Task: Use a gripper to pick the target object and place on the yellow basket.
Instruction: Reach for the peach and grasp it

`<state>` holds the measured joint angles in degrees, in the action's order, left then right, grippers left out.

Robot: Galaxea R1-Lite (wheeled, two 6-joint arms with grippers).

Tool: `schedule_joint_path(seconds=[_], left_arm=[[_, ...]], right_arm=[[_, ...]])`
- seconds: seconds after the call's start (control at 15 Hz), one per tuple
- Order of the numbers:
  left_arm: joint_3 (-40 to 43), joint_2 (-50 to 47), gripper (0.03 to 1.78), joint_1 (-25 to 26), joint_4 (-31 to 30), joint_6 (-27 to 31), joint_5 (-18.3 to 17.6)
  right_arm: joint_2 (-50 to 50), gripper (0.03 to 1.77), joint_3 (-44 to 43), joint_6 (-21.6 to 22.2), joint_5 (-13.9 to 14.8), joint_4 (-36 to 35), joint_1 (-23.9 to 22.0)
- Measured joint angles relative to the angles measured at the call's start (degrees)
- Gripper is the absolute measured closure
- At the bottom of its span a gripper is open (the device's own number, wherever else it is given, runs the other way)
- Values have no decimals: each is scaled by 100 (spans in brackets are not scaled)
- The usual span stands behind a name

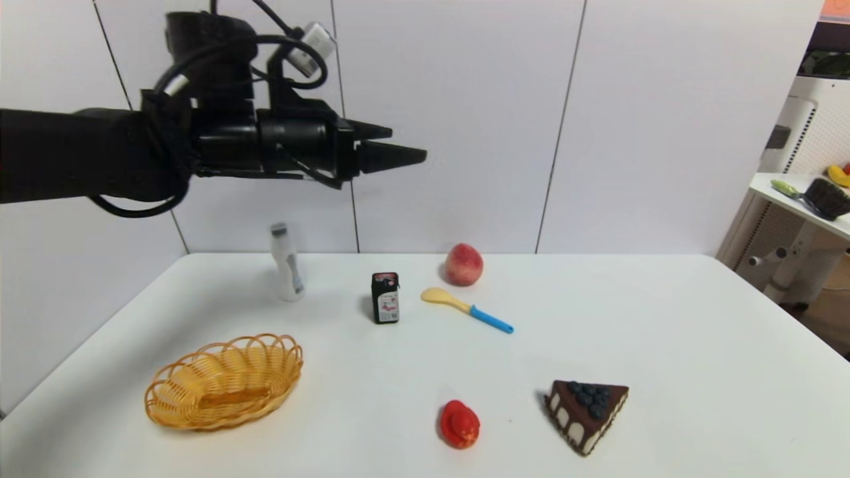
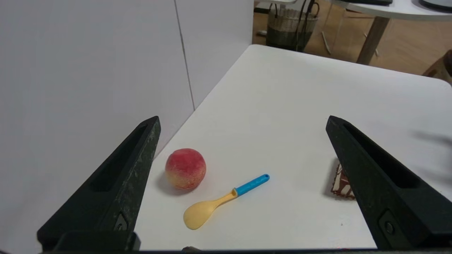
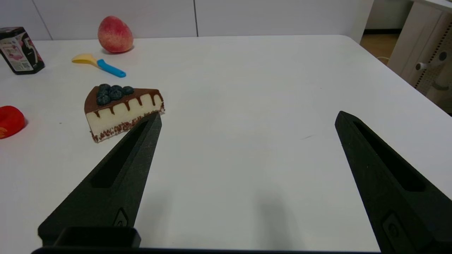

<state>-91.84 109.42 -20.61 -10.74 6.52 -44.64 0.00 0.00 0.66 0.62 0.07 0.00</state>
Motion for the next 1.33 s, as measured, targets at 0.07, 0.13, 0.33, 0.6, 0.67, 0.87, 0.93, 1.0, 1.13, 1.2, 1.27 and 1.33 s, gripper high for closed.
schedule_joint_path(seconds=[0.07, 0.13, 0.33, 0.6, 0.67, 0.87, 0.93, 1.0, 1.13, 1.2, 1.27, 1.33], left_arm=[[-223, 273, 12, -74, 99, 9, -9], [-496, 516, 12, -151, 254, 20, 2], [-1587, 1172, 12, -330, 1067, 155, 200], [-2205, 2092, 12, -518, 1485, 373, 940], [-2226, 2277, 12, -532, 1454, 417, 1019], [-2241, 2790, 12, -588, 846, 428, 1303], [-2243, 2994, 12, -608, 422, 406, 1615], [-2243, 3201, 12, -631, -30, 356, 1992], [-2243, 3521, 12, -695, -772, 139, 2381], [-2247, 3677, 12, -730, -1153, -18, 2470], [-2247, 3783, 12, -755, -1370, -96, 2527], [-2247, 3871, 12, -774, -1440, -126, 2558]], right_arm=[[0, 10, 0, -4, 0, 2, 0], [0, 10, 0, 0, -2, 2, 0], [0, 10, 0, -2, 0, 4, 0], [0, 10, 0, -2, 0, 2, 0], [0, 10, 0, -2, 0, 2, 0], [0, 10, 0, -4, -2, 2, 0], [0, 10, 0, -2, 0, 2, 0], [0, 10, 0, -2, -2, 2, 2], [0, 10, 0, -2, 0, 2, 0], [0, 10, 0, -2, -2, 2, 0], [0, 10, 0, -4, -2, 2, 0], [0, 10, 0, -2, 0, 2, 0]])
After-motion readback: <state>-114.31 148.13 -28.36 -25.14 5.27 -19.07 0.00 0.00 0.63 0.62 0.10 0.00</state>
